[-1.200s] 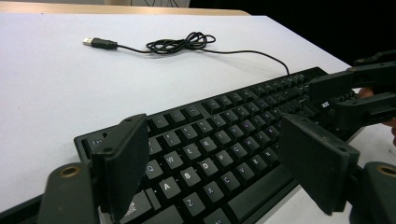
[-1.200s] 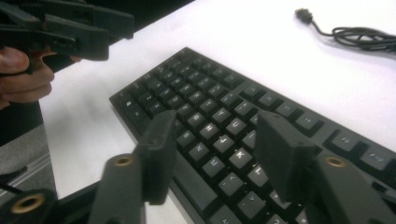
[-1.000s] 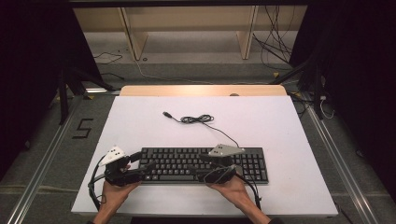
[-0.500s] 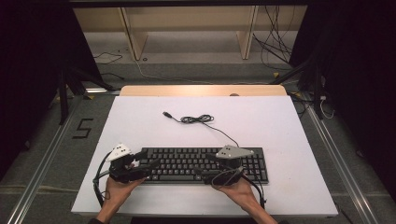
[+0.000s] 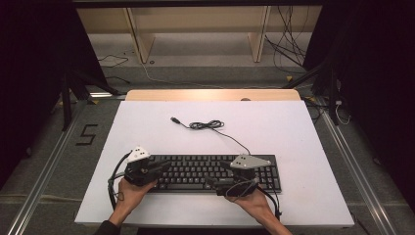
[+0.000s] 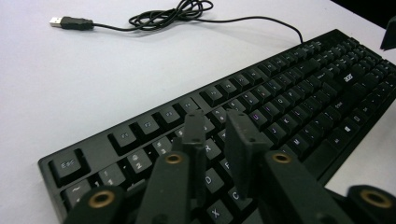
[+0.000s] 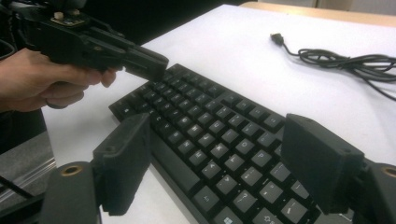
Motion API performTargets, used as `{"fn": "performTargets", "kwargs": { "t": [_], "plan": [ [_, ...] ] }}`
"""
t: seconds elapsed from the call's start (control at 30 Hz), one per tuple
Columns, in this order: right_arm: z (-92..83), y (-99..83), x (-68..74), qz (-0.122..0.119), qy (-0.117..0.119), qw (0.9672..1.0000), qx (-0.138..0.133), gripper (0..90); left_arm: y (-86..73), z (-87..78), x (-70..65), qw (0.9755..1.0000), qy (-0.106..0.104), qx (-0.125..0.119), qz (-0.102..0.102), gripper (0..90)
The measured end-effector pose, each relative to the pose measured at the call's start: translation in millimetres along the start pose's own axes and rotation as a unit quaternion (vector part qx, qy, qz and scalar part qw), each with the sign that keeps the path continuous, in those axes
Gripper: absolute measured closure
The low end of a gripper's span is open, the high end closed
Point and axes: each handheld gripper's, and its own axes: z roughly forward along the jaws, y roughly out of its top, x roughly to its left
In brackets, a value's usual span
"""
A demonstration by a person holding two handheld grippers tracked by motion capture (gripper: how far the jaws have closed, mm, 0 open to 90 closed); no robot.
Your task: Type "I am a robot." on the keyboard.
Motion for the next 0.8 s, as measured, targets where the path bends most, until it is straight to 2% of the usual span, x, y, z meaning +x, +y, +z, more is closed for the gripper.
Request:
{"fn": "performTargets", "kwargs": {
  "t": [0.3, 0.43, 0.8],
  "plan": [
    [-4.2, -0.8, 0.3, -0.002, -0.002, 1.0000, -0.002, 24.1, 3.6, 13.1, 0.0, 0.9997, -0.007, 0.023, 0.005, 88.5],
    [-5.3, -1.0, 0.8, -0.001, -0.001, 1.0000, -0.003, 24.1, 4.5, 20.3, -3.3, 0.9991, -0.008, 0.038, 0.014, 88.8],
    [-5.8, -1.0, 0.8, 0.000, -0.001, 1.0000, -0.004, 23.6, 3.6, 32.3, -2.0, 0.9980, -0.001, 0.061, 0.015, 88.9]
  ]
}}
